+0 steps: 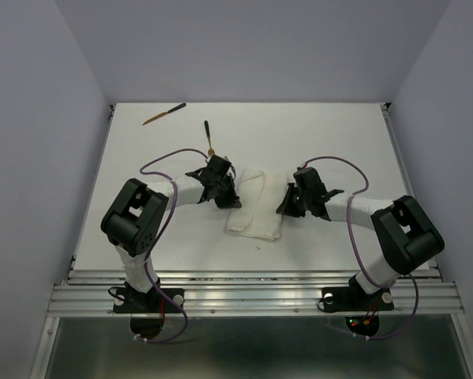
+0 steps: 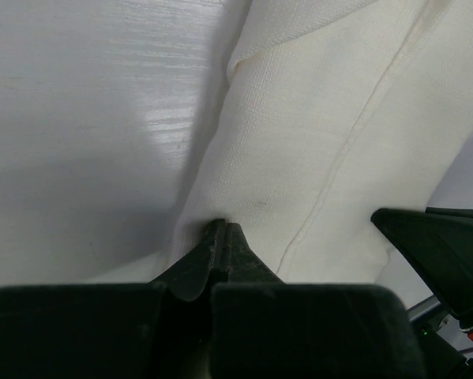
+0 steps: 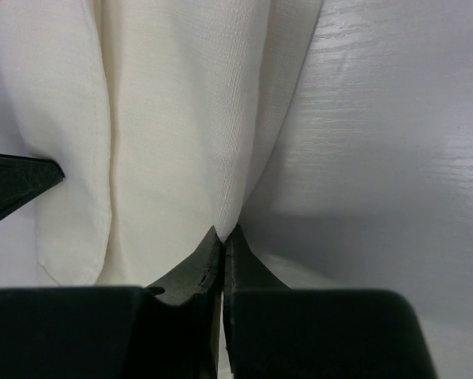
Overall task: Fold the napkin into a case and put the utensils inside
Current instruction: Fold the 2/3-rectangle-folded napkin at the center of the board.
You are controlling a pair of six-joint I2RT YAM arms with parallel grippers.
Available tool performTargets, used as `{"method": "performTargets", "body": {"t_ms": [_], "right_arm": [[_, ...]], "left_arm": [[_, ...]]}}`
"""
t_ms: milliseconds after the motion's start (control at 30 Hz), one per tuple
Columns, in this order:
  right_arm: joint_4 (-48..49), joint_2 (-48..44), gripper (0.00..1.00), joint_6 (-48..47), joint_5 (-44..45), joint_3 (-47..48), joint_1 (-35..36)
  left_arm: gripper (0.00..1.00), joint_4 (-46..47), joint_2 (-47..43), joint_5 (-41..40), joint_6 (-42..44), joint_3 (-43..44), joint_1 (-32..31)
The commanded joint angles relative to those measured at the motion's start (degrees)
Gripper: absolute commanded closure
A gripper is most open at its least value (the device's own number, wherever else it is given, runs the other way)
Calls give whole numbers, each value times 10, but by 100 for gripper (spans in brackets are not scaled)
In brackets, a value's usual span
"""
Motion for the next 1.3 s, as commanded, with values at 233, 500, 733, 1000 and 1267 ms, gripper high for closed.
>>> {"method": "performTargets", "body": {"t_ms": [233,500,733,1000,1267], "right_arm": [[-49,-22,99,-19,27,63,30],[-55,-2,99,-16,30,109,60],[-54,25,99,-10,34,149,93],[-60,73,99,-15,31,202,121],[-83,131,99,-11,35,255,131]], "left_arm": [[100,-11,3,-14,7,-1,-2],[100,-8,2,-14,7,-3,-2],[100,-5,1,-14,7,-6,-2],[100,-4,2,-13,6,-8,-2],[100,1,4,-10,6,-11,-2]]}}
